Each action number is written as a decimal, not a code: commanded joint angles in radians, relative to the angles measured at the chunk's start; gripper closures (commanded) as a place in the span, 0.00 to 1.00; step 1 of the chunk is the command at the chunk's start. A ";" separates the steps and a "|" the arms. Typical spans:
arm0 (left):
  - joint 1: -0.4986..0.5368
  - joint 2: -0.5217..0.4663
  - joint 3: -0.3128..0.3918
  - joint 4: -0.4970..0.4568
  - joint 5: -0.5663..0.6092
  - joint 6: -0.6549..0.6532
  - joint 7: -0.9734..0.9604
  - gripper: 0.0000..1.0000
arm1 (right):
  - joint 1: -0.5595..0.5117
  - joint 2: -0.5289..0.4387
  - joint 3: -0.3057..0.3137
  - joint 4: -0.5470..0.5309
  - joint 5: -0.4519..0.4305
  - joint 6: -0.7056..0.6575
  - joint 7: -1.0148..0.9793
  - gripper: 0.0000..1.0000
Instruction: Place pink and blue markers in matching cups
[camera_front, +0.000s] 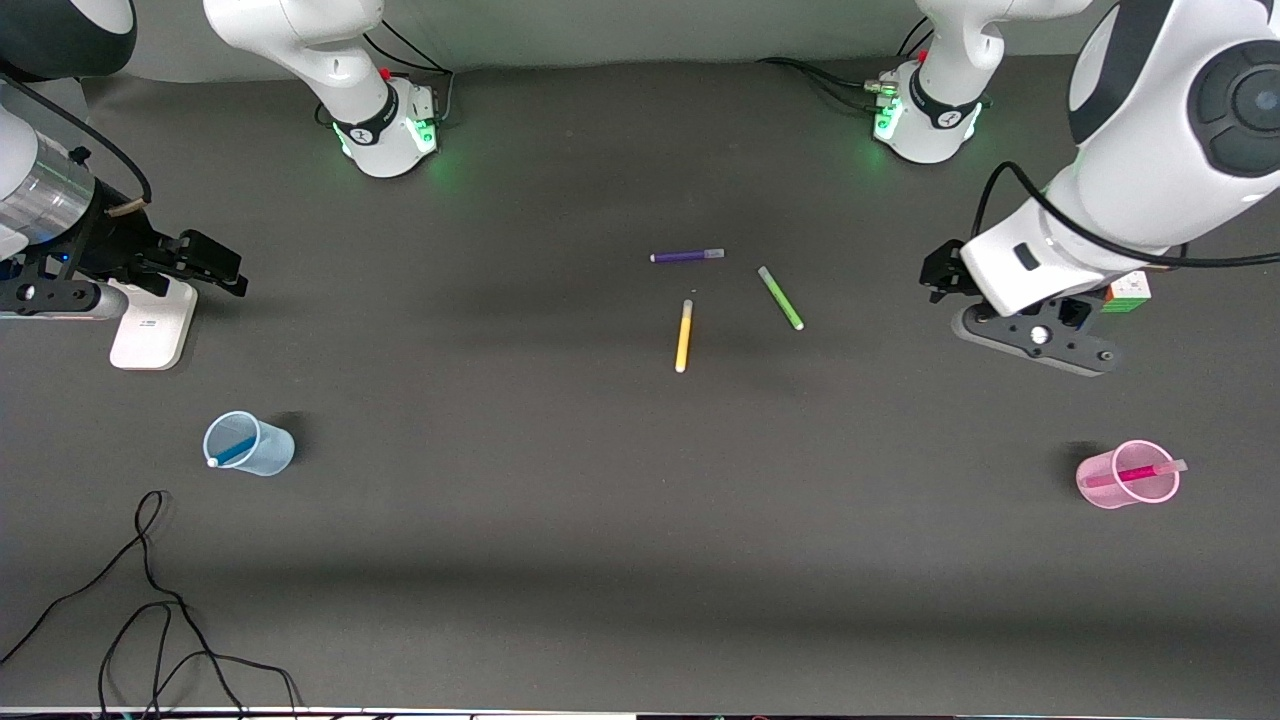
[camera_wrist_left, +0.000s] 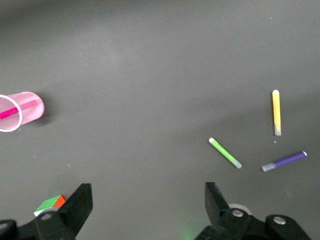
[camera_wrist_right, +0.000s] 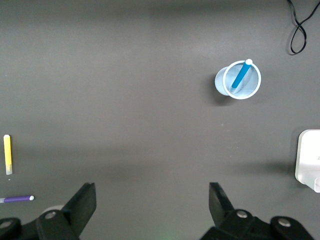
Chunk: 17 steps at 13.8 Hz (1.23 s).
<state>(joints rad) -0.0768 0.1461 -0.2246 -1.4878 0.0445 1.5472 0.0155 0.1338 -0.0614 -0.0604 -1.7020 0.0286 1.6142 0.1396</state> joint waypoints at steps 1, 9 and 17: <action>-0.061 -0.162 0.079 -0.199 0.008 0.131 -0.022 0.00 | -0.003 0.017 0.002 0.025 -0.015 0.004 -0.015 0.00; -0.054 -0.284 0.102 -0.258 -0.011 0.174 -0.246 0.00 | 0.000 0.025 0.004 0.035 -0.015 0.004 -0.017 0.00; -0.029 -0.269 0.106 -0.218 -0.061 0.120 -0.128 0.00 | -0.003 0.038 0.004 0.035 -0.015 0.000 -0.025 0.00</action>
<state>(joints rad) -0.1088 -0.1274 -0.1222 -1.7305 -0.0102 1.6769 -0.1732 0.1339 -0.0366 -0.0583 -1.6907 0.0266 1.6212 0.1384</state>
